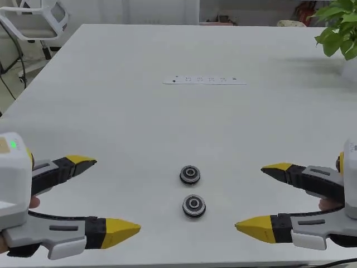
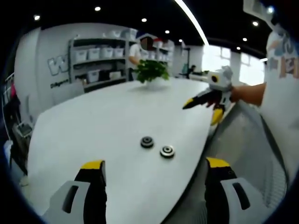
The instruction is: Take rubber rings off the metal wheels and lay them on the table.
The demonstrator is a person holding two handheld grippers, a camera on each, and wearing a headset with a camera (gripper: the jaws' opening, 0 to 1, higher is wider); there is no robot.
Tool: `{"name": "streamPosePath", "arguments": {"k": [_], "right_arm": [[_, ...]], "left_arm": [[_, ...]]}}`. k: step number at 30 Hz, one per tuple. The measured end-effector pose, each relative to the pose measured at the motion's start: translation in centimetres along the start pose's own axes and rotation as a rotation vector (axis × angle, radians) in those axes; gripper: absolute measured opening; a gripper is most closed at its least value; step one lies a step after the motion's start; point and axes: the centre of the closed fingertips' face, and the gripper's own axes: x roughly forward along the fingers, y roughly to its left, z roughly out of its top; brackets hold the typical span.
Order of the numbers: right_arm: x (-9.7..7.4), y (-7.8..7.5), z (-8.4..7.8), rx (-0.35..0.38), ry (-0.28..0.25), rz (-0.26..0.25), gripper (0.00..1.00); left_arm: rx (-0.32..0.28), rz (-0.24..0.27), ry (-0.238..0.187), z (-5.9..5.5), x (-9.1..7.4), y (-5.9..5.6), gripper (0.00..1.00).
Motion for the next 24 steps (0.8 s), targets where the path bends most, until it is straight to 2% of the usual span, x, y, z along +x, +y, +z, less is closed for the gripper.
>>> {"name": "streamPosePath", "arguments": {"k": [4,7,9,17,21,24], "right_arm": [[-0.02,-0.03,-0.01,0.003,0.000,-0.002,0.78],[-0.08,-0.14,0.11,0.006,-0.005,-0.005,0.77],[-0.11,-0.17,0.18,0.008,-0.009,-0.005,0.77],[-0.09,-0.10,0.26,0.009,-0.012,-0.005,0.77],[-0.10,-0.12,0.23,0.006,-0.009,-0.006,0.77],[-0.08,-0.14,0.23,0.006,-0.010,-0.008,0.78]], "left_arm": [[-0.004,0.003,-0.013,0.17,0.00,0.11,0.88],[0.044,0.010,-0.016,0.26,-0.09,0.24,0.82],[0.053,0.005,-0.010,0.17,-0.08,0.14,0.78],[0.057,-0.027,-0.004,-0.13,-0.01,-0.46,0.80],[0.072,-0.020,0.007,-0.36,-0.05,-0.25,0.79],[0.059,-0.019,-0.002,-0.29,-0.14,-0.11,0.79]]}}
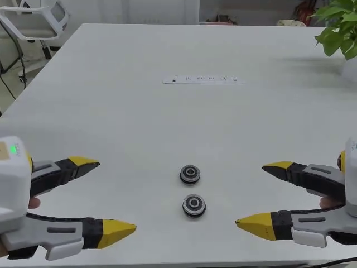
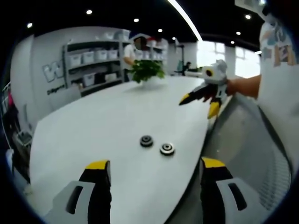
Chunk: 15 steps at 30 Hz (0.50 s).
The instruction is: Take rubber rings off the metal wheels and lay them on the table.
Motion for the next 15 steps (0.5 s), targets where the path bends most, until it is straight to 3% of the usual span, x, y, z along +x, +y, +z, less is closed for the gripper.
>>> {"name": "streamPosePath", "arguments": {"k": [9,15], "right_arm": [[0.09,-0.02,-0.21,0.005,0.001,-0.001,0.78],[0.04,-0.29,-0.22,0.011,-0.001,-0.007,0.78]], "left_arm": [[-0.016,-0.012,-0.006,0.07,0.14,-0.30,0.83],[-0.011,-0.017,0.015,-0.17,0.27,-0.35,0.85]]}}
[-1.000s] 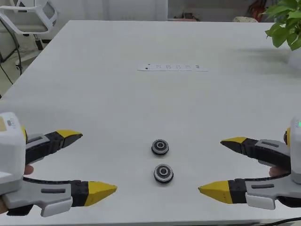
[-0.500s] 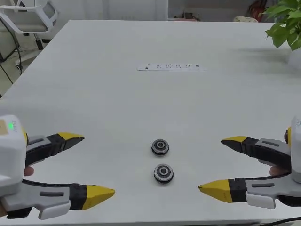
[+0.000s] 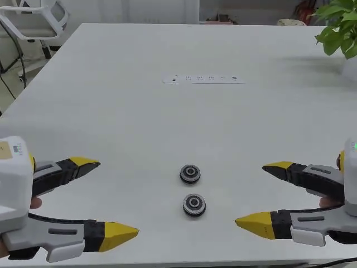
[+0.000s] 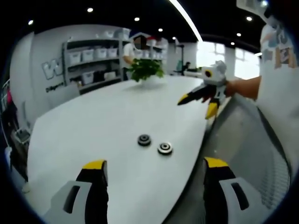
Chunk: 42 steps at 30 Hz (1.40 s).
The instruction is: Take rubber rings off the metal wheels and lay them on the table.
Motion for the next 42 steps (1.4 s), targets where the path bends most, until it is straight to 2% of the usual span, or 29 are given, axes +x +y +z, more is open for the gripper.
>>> {"name": "streamPosePath", "arguments": {"k": [20,34,42], "right_arm": [[0.2,-0.4,0.0,-0.006,0.003,-0.003,0.77],[0.5,-0.7,0.9,-0.019,-0.017,0.005,0.75],[1.3,-1.1,1.3,-0.032,-0.019,0.017,0.72]], "left_arm": [[-0.063,0.015,-0.040,1.0,0.2,1.0,0.95],[-0.058,0.010,-0.049,1.7,0.6,1.4,0.95],[-0.061,0.001,-0.054,2.0,1.3,1.7,0.93]]}}
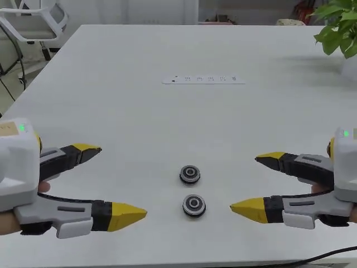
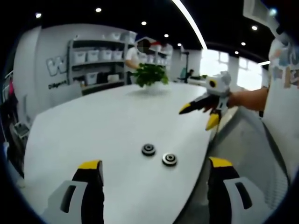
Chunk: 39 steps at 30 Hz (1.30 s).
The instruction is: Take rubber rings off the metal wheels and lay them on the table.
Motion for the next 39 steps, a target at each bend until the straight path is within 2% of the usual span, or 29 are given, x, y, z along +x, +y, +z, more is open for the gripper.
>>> {"name": "streamPosePath", "arguments": {"k": [8,22,28,39], "right_arm": [[0.8,-0.4,0.4,-0.001,-0.010,0.010,0.69],[2.5,-0.2,0.0,-0.027,0.014,0.048,0.62],[3.2,-0.4,-0.6,-0.045,0.036,0.065,0.59],[4.3,0.0,-1.9,-0.076,0.083,0.099,0.54]], "left_arm": [[-0.003,-0.013,-0.001,0.3,1.0,0.3,0.91],[0.011,-0.070,0.014,0.2,3.1,-0.2,0.86],[0.014,-0.089,0.017,0.3,3.9,-0.3,0.83],[0.027,-0.129,0.049,-0.6,5.5,-0.9,0.76]]}}
